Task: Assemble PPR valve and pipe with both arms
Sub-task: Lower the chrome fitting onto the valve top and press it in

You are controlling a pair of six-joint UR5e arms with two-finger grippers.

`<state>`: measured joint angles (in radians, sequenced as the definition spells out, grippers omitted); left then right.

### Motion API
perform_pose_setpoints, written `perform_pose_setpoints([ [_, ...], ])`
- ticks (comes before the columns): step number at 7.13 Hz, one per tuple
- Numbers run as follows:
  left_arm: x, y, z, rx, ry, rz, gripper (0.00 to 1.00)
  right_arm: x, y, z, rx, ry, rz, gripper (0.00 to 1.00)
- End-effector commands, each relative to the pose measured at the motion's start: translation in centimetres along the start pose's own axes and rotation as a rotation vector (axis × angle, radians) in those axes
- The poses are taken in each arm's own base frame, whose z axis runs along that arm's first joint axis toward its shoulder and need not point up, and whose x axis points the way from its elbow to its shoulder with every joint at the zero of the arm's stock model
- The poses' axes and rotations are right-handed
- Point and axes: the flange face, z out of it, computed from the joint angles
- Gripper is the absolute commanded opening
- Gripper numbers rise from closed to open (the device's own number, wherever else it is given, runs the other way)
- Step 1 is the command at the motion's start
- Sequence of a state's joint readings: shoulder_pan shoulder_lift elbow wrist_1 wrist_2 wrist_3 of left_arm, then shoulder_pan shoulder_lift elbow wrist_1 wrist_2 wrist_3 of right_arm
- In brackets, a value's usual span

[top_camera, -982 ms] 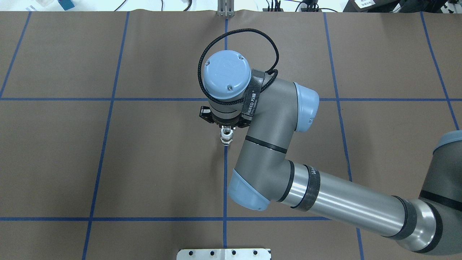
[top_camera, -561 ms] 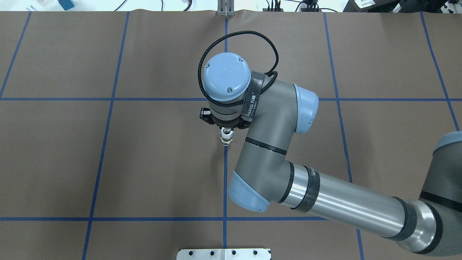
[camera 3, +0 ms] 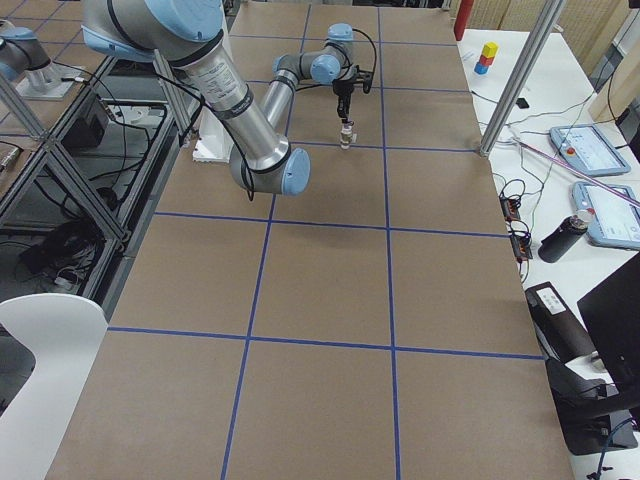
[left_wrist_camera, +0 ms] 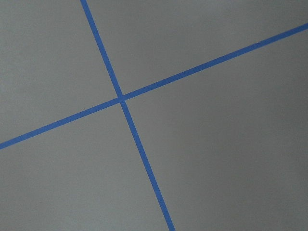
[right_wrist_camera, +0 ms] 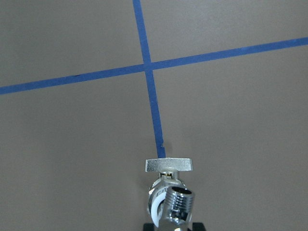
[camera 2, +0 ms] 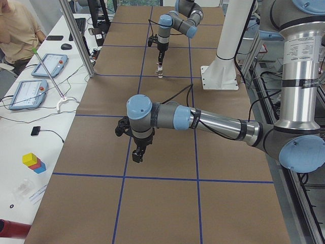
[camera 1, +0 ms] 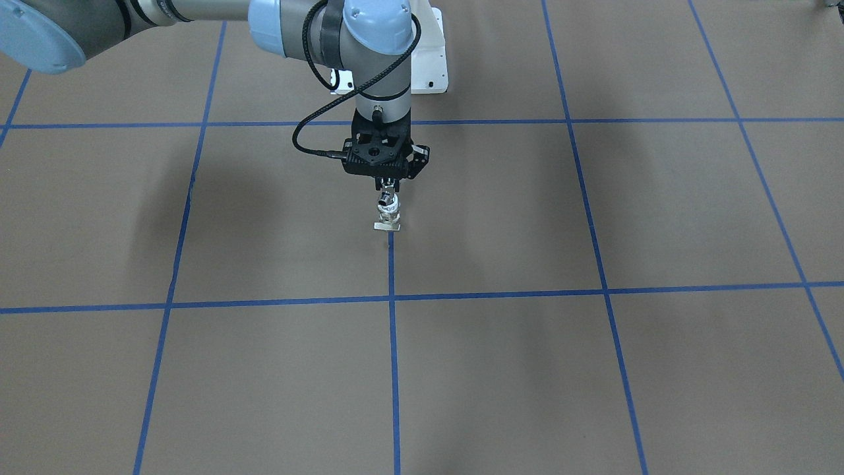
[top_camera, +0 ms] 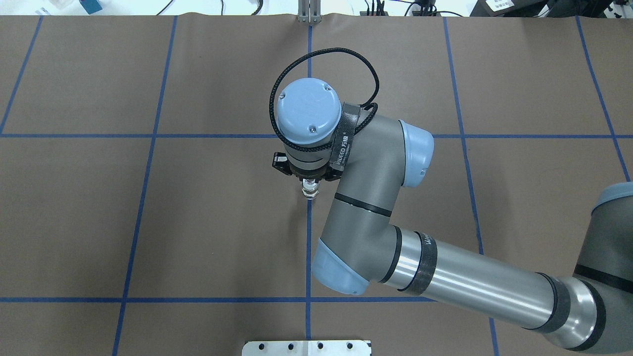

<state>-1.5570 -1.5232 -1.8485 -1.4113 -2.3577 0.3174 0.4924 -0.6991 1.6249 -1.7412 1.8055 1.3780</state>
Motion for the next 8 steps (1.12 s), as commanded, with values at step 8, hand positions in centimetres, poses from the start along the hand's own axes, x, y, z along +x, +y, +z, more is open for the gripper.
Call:
perform_pose_setpoints([
  [8,0.0,0.0,0.0,0.0,0.0,0.0,1.0,-0.02,0.12,0.46,-0.005,0.006,-0.01,0.07],
])
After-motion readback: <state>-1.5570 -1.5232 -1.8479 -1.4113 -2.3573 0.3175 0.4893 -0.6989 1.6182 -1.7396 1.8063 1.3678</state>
